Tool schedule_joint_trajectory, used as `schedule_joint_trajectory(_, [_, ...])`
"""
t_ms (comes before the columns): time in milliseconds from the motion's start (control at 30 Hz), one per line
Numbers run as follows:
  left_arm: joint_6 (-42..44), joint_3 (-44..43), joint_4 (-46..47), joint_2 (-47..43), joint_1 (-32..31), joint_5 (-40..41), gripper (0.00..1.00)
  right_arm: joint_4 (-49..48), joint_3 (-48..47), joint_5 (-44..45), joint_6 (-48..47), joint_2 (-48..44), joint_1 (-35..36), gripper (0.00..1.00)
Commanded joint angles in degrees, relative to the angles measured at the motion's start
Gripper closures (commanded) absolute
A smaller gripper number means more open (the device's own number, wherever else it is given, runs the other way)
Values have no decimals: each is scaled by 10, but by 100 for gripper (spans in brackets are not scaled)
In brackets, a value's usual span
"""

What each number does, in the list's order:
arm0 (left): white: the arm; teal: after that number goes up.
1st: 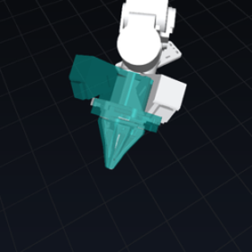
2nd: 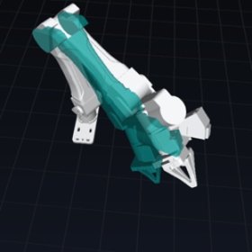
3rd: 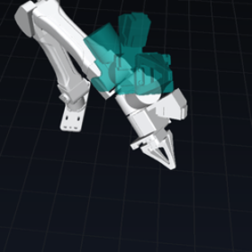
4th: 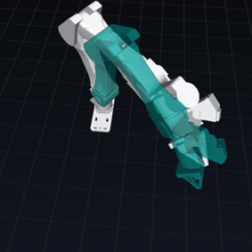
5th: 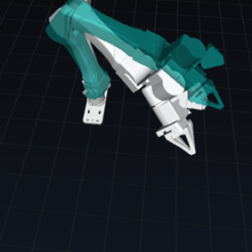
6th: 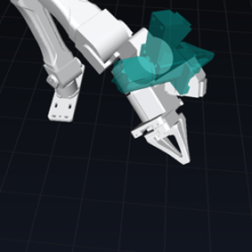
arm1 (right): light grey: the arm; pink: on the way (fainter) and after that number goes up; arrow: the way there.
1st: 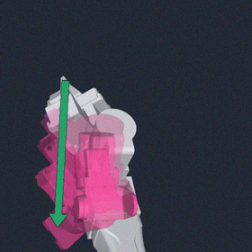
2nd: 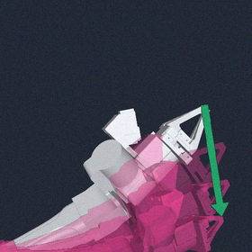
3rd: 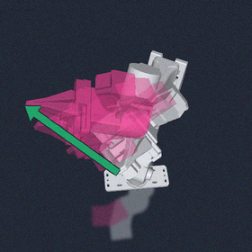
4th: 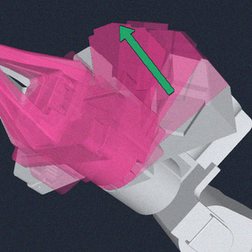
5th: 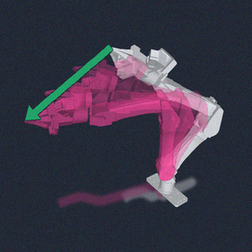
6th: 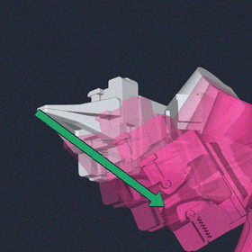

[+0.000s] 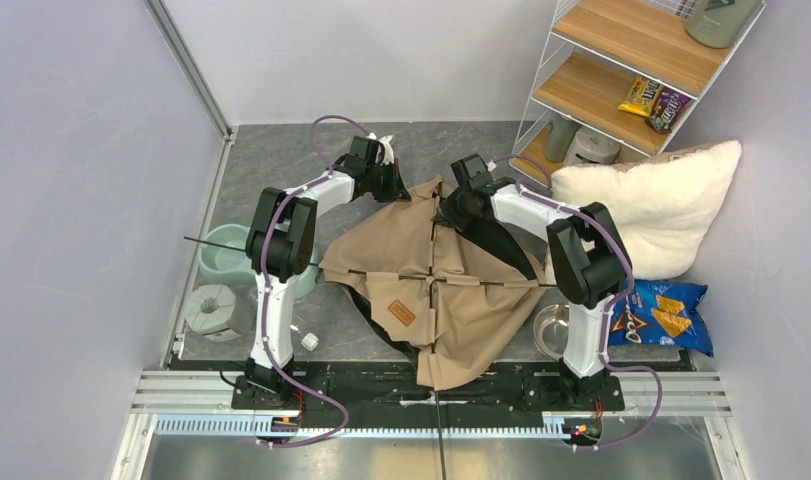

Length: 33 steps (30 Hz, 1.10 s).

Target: Set up the pet tent

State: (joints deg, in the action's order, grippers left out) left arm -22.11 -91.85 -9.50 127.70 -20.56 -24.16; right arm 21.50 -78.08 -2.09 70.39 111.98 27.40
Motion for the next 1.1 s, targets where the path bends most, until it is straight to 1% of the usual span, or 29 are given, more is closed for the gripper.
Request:
schedule_joint_trajectory(0, [-6,8,1,-34,-5,-8,98,-27,-31,-36,-21,29,-22,100])
schedule_joint_trajectory(133, [-6,11,-1,-34,-6,-5,98,-72,-22,-77,-53,38,-29,100])
schedule_joint_trajectory(300, [-6,9,-7,-33,-6,12,98,-91,-11,-91,-97,29,-29,100])
schedule_joint_trajectory(433, [-4,8,-12,-32,-6,22,98,-90,-4,-106,-113,17,-30,100])
schedule_joint_trajectory(600, [0,8,-15,-33,-6,31,98,-99,13,-134,-120,13,-32,100])
schedule_joint_trajectory(767, [4,11,-17,-36,-6,35,98,-99,27,-132,-116,10,-43,100])
schedule_joint_trajectory(933, [7,16,-18,-37,-6,36,98,-101,18,-137,-115,12,-59,100])
schedule_joint_trajectory(1067, [11,18,-18,-35,-6,34,98,-124,6,-162,-121,19,-65,100])
